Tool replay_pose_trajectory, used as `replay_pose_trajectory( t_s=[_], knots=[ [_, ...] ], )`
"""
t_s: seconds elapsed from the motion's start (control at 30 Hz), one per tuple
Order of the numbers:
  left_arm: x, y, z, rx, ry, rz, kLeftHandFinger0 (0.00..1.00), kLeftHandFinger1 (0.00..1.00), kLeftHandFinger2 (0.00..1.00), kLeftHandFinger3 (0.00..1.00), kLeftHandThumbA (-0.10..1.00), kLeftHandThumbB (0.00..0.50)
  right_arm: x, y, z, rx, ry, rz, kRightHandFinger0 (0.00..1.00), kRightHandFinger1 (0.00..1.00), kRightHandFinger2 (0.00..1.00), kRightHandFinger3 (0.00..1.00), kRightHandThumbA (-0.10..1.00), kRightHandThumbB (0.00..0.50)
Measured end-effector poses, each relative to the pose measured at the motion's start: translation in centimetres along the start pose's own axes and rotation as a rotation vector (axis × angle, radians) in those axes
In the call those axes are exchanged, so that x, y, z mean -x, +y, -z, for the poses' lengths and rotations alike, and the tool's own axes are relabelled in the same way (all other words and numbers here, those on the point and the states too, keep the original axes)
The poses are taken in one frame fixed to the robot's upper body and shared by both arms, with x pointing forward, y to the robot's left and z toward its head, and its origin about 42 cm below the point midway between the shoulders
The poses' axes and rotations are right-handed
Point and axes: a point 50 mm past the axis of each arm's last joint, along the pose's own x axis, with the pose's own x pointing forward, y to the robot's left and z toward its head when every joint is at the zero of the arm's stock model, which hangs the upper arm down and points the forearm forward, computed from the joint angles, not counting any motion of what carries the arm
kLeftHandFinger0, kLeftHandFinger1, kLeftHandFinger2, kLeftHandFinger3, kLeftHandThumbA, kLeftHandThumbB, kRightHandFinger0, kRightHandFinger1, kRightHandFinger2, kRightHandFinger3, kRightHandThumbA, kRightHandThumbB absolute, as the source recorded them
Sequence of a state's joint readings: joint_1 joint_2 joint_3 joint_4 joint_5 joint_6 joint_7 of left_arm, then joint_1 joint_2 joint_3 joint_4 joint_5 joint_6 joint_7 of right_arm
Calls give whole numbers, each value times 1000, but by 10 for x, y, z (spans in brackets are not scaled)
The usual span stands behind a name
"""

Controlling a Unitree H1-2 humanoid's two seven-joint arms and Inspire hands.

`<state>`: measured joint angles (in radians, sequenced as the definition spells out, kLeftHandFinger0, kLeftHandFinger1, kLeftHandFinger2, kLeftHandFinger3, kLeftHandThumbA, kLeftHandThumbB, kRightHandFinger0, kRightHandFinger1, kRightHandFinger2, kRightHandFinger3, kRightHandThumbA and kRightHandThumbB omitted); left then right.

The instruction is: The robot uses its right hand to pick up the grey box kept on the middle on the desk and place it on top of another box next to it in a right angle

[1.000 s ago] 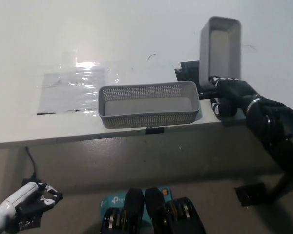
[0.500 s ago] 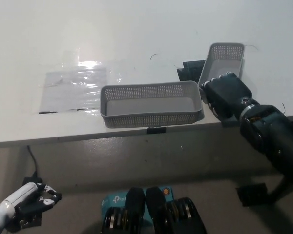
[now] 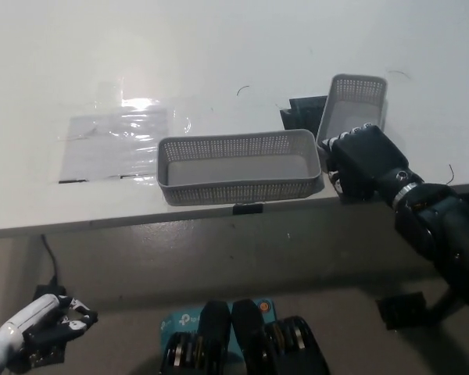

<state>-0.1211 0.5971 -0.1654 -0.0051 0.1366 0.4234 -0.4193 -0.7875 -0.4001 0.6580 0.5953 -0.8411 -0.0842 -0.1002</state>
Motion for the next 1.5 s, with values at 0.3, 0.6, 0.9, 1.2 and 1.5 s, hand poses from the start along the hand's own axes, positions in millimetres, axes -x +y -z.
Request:
replay_pose_trajectory(
  t_s=[0.3,0.6,0.9,1.2,1.5],
  knots=[
    [2,-3,5,5,11,6,183,57,171,540,567,183,4,-12,14,-34,2,51,0,53,372,44,-100,226],
    [3,-5,7,8,17,8,173,64,182,562,581,168,12,-48,54,12,31,124,0,125,457,353,-100,321],
    [3,-5,8,8,18,9,180,60,179,557,578,172,3,-100,26,37,-99,273,0,0,294,251,-100,244],
    [3,-5,7,10,16,9,144,45,160,536,571,170,-14,-122,-56,-47,-285,334,0,18,329,412,-100,426],
    [2,-5,8,11,17,10,157,43,164,555,560,174,-27,-107,-97,-107,-369,296,0,0,293,57,-100,320]
  ],
)
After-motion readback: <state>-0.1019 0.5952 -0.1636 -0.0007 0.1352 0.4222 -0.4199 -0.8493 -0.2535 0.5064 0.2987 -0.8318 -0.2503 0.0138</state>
